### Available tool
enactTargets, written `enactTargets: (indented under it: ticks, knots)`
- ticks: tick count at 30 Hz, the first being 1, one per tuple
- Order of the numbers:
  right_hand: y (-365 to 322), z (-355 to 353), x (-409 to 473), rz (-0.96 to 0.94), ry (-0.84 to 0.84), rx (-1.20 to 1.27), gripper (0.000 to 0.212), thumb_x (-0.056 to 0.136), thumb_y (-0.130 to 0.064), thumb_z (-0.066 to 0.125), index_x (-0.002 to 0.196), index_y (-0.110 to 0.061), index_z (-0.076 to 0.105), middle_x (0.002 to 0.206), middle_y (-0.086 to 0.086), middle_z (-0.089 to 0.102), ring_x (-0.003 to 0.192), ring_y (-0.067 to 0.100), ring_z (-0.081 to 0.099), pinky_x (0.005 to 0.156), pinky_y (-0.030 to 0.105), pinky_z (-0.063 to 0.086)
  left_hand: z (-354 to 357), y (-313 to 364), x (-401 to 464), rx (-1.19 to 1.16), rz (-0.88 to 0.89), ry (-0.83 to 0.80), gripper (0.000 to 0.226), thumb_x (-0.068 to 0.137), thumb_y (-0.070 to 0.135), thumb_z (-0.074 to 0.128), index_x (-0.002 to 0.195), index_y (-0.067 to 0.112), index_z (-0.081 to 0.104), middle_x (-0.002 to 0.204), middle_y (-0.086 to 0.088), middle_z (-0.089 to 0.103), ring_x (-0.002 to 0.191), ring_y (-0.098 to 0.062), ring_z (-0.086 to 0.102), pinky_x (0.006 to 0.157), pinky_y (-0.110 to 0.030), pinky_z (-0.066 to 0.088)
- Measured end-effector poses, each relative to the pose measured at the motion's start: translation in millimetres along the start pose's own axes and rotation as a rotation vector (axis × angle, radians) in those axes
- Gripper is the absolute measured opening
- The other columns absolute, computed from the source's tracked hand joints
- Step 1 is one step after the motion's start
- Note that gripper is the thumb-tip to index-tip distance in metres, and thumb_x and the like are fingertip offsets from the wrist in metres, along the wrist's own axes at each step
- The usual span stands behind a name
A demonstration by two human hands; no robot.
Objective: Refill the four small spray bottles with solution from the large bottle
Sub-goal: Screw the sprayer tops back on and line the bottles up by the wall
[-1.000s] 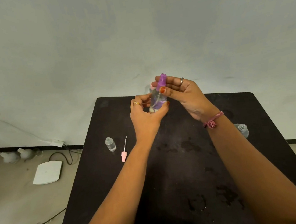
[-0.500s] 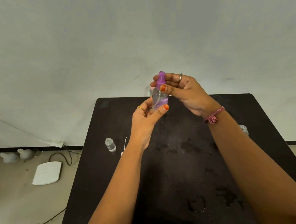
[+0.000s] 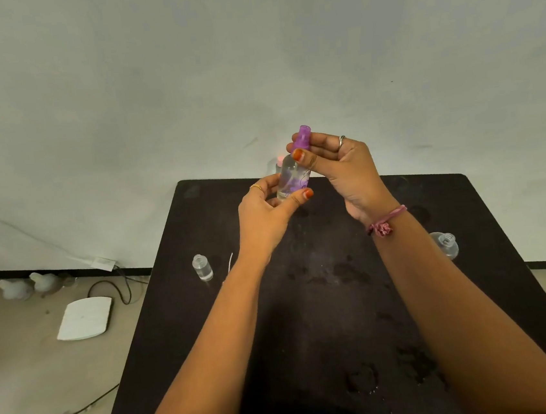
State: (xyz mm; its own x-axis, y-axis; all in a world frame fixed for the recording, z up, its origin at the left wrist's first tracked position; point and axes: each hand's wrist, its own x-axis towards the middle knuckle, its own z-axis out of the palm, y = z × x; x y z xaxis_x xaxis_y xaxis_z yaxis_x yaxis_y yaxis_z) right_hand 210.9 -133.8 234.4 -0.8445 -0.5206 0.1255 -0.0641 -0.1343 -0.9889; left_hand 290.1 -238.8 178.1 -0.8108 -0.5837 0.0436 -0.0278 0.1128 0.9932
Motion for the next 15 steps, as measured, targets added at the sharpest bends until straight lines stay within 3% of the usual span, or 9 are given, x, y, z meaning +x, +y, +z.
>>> enactTargets:
  ticks: [11, 15]
  knots:
    - [12, 11, 8, 0.036, 0.096, 0.008, 0.037, 0.081, -0.007, 0.071, 0.117, -0.004, 0.064, 0.105, 0.007, 0.071, 0.098, 0.015, 0.069, 0.085, 0.026, 0.054, 3, -10, 7, -0.016, -0.003, 0.077, 0.059, 0.073, 0.032, 0.081, 0.124, 0.012, 0.058, 0.112, 0.002, 0.068, 0.088, -0.008, 0.068, 0.082, -0.022, 0.056]
    - [18, 10, 10, 0.073, 0.019, -0.081, 0.045, 0.079, -0.013, 0.074, 0.121, -0.012, 0.059, 0.11, 0.0, 0.069, 0.097, 0.008, 0.067, 0.076, 0.018, 0.053, -2, -14, 12, -0.089, -0.022, 0.088, 0.058, 0.073, 0.025, 0.082, 0.124, 0.012, 0.058, 0.111, 0.002, 0.068, 0.091, -0.006, 0.068, 0.082, -0.022, 0.056]
